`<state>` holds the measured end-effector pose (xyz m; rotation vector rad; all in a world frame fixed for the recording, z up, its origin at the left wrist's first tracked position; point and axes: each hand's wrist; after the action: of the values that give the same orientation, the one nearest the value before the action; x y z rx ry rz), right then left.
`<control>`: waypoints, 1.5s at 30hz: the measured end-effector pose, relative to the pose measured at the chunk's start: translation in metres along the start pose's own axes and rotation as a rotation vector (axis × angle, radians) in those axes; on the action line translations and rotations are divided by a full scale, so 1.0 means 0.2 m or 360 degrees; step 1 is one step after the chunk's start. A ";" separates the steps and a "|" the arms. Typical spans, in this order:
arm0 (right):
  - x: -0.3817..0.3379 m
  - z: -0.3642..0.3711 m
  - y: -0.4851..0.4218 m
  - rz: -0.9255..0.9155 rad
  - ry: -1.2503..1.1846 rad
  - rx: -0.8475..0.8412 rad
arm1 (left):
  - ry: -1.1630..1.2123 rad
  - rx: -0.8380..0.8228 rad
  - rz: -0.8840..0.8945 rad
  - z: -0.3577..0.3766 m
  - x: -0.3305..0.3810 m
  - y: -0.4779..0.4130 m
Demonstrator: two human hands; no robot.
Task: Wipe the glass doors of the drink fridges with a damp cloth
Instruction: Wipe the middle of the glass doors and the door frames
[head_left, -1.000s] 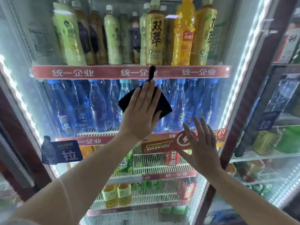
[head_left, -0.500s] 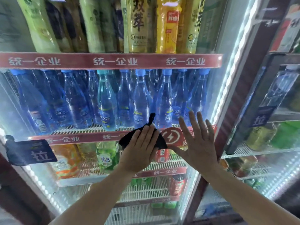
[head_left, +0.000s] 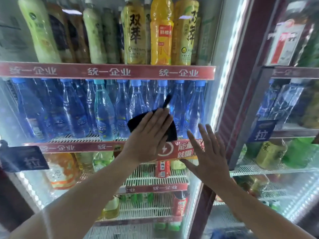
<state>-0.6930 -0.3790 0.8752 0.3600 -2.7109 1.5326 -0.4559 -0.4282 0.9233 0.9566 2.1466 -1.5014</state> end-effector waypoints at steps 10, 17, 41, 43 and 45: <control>0.22 -0.01 0.02 0.0182 -0.0075 -0.0099 | 0.0140 0.0250 -0.0551 0.07 0.28 -0.25; 0.23 0.02 0.03 0.0138 -0.0116 -0.0087 | 0.0046 0.0133 -0.0150 0.21 0.51 -0.06; 0.38 -0.16 0.07 0.0328 0.0112 -0.0050 | 0.0209 0.0313 -0.0327 0.02 0.41 -0.70; 0.39 -0.15 0.08 0.0333 0.0095 -0.0051 | 0.0191 0.0285 -0.0258 0.07 0.45 -0.63; 0.40 -0.14 0.09 0.0343 0.0085 -0.0056 | 0.0144 0.0248 -0.0144 0.12 0.53 -0.53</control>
<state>-0.7780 -0.3617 0.8835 0.0260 -2.8086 1.5126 -0.6071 -0.4386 0.9216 1.0090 2.1877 -1.7209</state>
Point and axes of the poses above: each hand's wrist, its own y-axis away from the middle knuckle, its own z-axis out of the palm, x = y × z, and after that the axes turned 6 degrees about z, right-handed
